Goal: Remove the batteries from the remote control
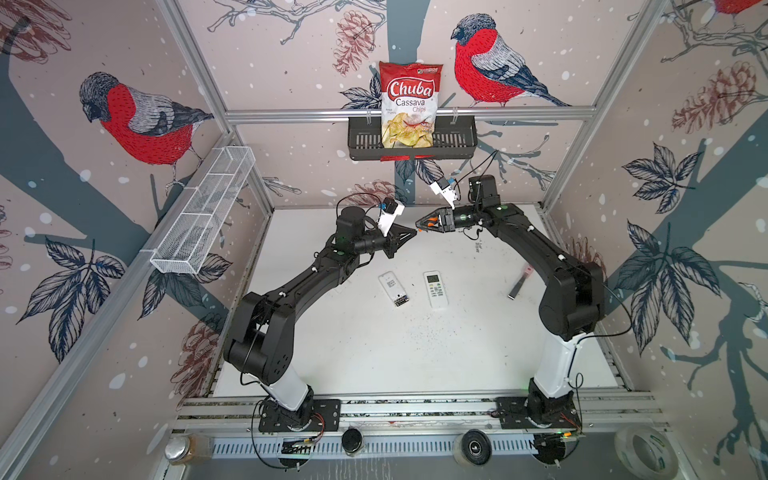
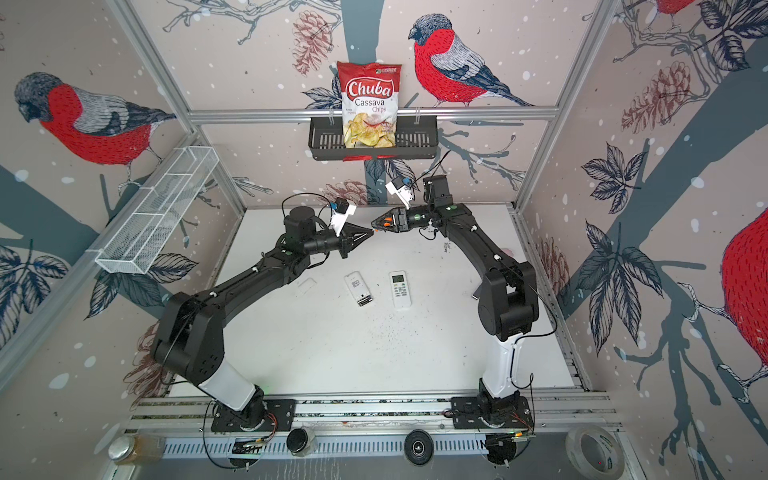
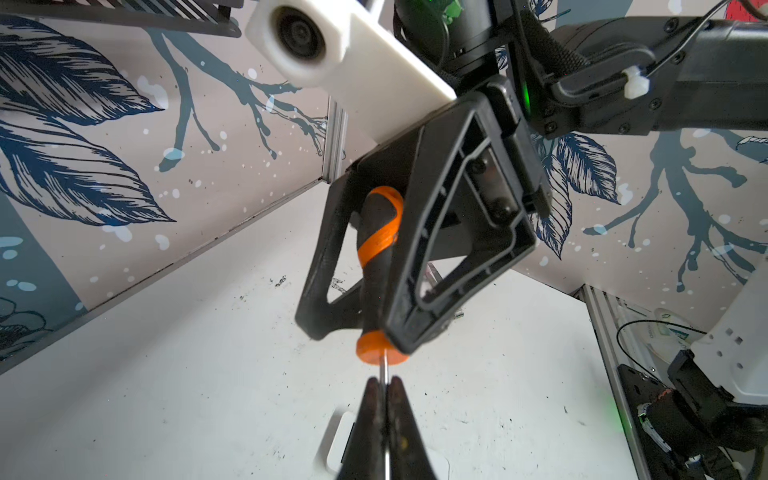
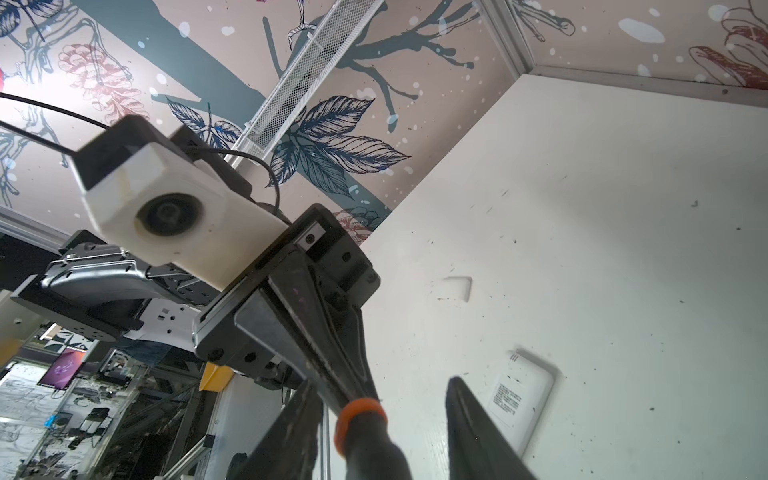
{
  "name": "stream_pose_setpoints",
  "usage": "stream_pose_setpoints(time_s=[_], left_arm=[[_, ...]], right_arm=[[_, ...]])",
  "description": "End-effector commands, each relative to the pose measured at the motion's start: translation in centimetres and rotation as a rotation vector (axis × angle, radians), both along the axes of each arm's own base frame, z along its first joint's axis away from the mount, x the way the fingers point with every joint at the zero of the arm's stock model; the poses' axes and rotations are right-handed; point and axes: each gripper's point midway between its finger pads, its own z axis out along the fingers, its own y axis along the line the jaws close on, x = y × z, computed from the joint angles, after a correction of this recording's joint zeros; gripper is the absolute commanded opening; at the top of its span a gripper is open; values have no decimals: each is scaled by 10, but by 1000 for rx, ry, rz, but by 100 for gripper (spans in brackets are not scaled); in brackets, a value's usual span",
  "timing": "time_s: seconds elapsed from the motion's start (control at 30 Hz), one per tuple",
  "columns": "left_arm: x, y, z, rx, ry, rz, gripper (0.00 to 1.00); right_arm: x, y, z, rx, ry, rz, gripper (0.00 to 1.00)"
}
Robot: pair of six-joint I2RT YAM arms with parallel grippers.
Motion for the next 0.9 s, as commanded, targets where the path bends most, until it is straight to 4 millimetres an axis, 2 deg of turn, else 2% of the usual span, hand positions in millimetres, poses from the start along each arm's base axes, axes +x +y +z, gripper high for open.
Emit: stream_pose_setpoints(time_s=[0.0, 0.17, 0.27, 0.43, 0.63, 0.67, 0.73, 0.87], left_arm=[[-2, 0, 4, 0, -12, -24, 0], [-3, 0, -1, 6, 0, -26, 0], [-3, 1, -2, 7, 3, -25, 0], [-1, 2, -1, -1, 4, -24, 0], [0, 3, -1, -2, 5, -20, 0], [0, 3, -2, -1, 6, -21, 0], [-1, 3, -2, 0, 8, -26, 0], [-1, 2, -3, 17, 11, -33, 0]], right_arm=[[-4, 3, 4, 12, -9, 30, 47], [-2, 3, 5, 16, -12, 33, 43], [-3, 3, 3, 11, -11, 42, 38], [-4, 0, 0, 8, -1, 46, 24], [-3, 1, -2, 16, 11, 52, 17], [-3, 1, -2, 16, 11, 51, 21], [-3, 0, -2, 14, 7, 54, 40], [-5, -5, 2, 9, -15, 71, 49]])
